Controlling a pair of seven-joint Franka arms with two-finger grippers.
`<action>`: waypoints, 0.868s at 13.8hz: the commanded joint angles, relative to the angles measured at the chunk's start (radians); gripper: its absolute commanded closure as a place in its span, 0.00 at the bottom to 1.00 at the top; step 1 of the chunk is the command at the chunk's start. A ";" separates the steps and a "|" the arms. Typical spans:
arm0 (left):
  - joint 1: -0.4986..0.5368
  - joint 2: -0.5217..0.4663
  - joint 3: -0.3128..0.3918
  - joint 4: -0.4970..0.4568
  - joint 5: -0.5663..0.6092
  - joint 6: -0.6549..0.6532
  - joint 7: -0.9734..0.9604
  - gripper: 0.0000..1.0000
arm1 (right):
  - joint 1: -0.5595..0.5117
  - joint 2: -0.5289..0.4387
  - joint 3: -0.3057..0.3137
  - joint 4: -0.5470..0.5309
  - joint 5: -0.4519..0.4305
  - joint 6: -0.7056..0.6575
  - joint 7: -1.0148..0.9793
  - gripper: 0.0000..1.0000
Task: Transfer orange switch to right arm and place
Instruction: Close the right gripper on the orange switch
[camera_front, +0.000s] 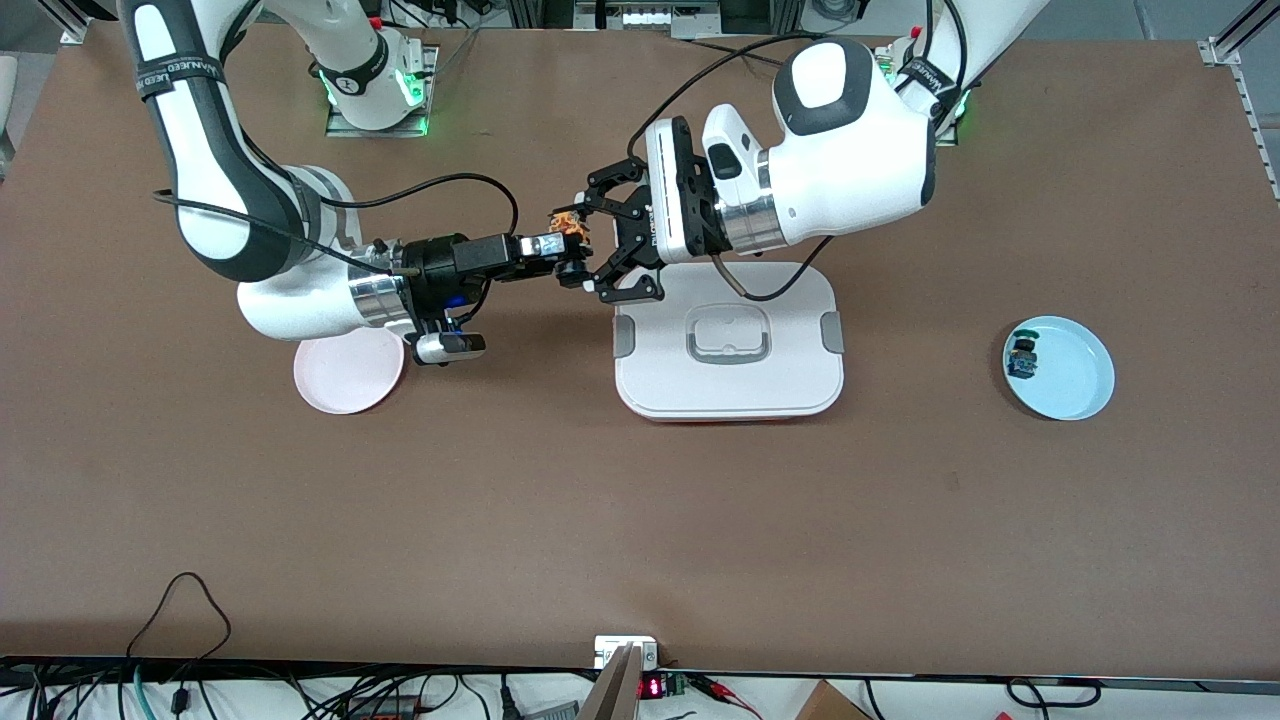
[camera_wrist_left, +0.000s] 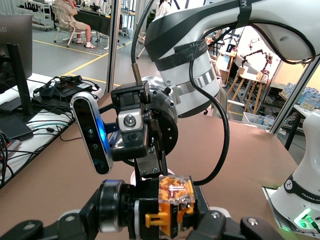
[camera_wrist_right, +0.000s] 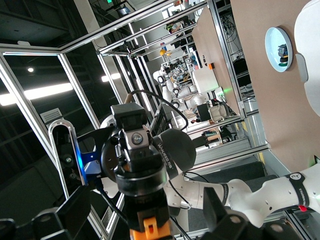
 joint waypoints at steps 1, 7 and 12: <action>0.015 -0.010 -0.015 -0.001 -0.045 -0.004 0.041 0.88 | 0.000 0.002 0.000 0.003 0.021 -0.016 -0.027 0.32; 0.022 -0.010 -0.015 -0.001 -0.045 -0.004 0.041 0.88 | -0.005 -0.006 -0.001 0.001 0.016 -0.018 -0.067 0.92; 0.020 -0.008 -0.015 -0.001 -0.045 -0.004 0.040 0.81 | -0.009 -0.004 -0.001 0.001 0.018 -0.018 -0.067 0.98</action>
